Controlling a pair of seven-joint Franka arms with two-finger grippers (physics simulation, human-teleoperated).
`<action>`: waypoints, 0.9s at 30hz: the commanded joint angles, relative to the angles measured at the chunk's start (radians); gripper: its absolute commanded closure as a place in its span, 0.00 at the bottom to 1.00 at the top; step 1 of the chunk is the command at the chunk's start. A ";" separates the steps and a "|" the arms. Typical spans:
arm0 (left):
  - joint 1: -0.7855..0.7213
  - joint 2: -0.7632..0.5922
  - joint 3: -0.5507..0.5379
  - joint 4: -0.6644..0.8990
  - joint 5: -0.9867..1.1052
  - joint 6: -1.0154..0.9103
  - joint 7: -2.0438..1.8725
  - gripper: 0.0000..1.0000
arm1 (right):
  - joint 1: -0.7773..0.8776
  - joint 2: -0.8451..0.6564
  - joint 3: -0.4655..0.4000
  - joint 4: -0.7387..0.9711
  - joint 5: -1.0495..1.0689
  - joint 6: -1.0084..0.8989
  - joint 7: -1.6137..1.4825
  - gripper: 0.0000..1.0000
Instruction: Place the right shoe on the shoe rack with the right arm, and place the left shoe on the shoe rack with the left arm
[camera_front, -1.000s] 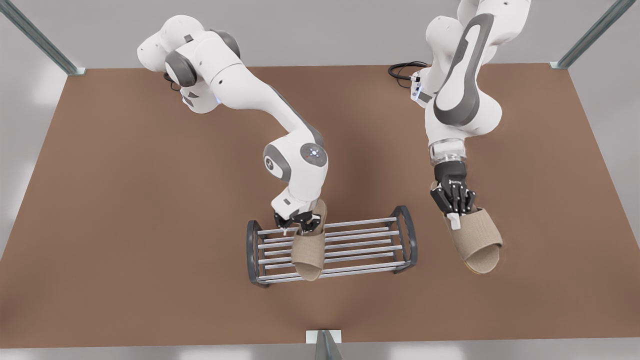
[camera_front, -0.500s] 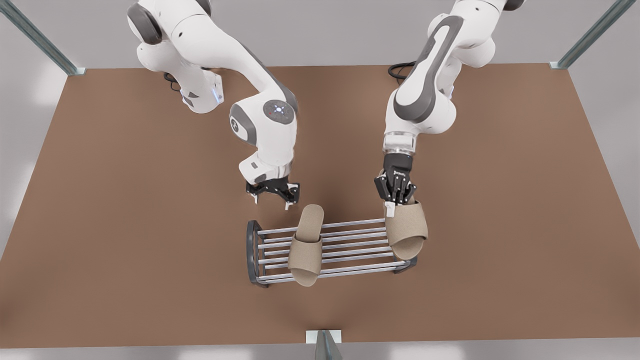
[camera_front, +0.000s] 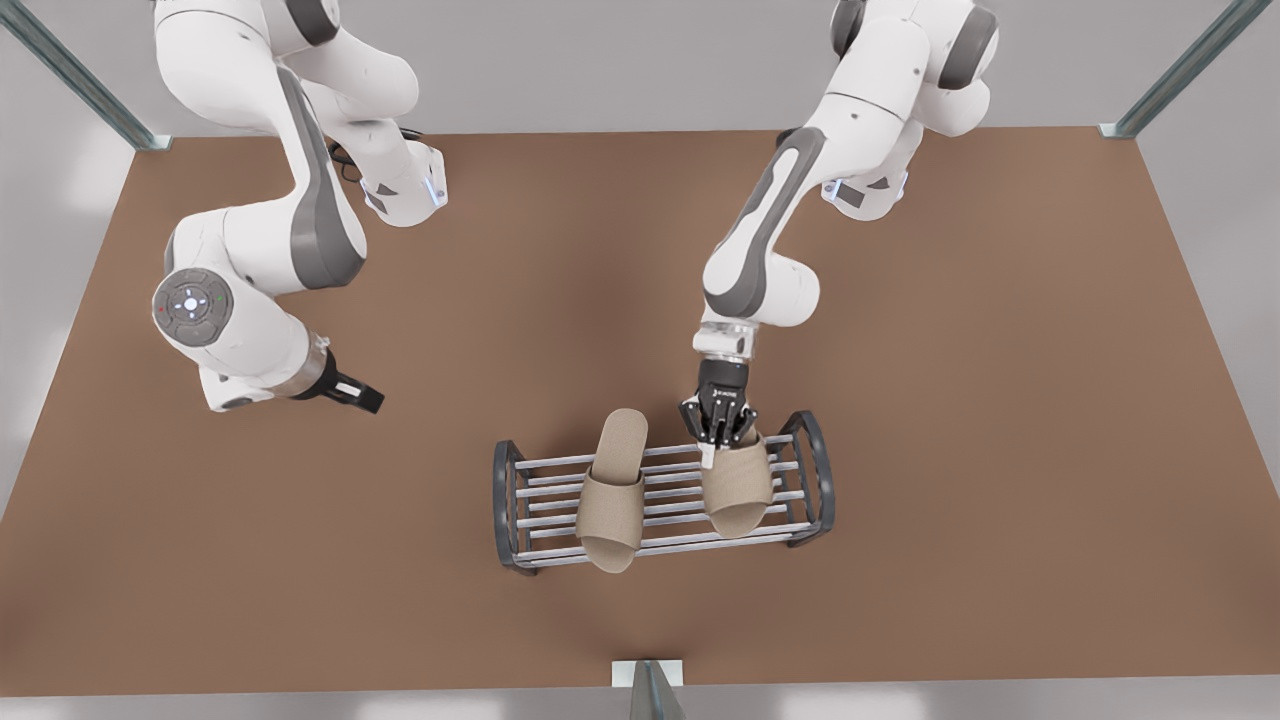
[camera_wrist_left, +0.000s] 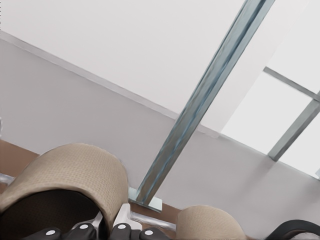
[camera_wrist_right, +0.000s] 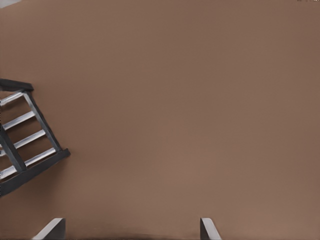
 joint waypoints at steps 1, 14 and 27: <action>0.002 0.013 0.000 0.001 0.001 -0.015 -0.507 0.79 | -0.016 0.003 -0.001 0.002 0.020 -0.037 -0.436 0.00; 0.008 0.050 0.003 0.001 0.001 -0.020 -0.500 0.00 | -0.057 0.003 -0.005 0.003 0.049 -0.057 -0.532 0.00; -0.043 0.026 0.006 -0.008 -0.030 -0.033 -0.499 0.00 | -0.070 0.003 -0.005 0.016 0.049 -0.060 -0.532 0.00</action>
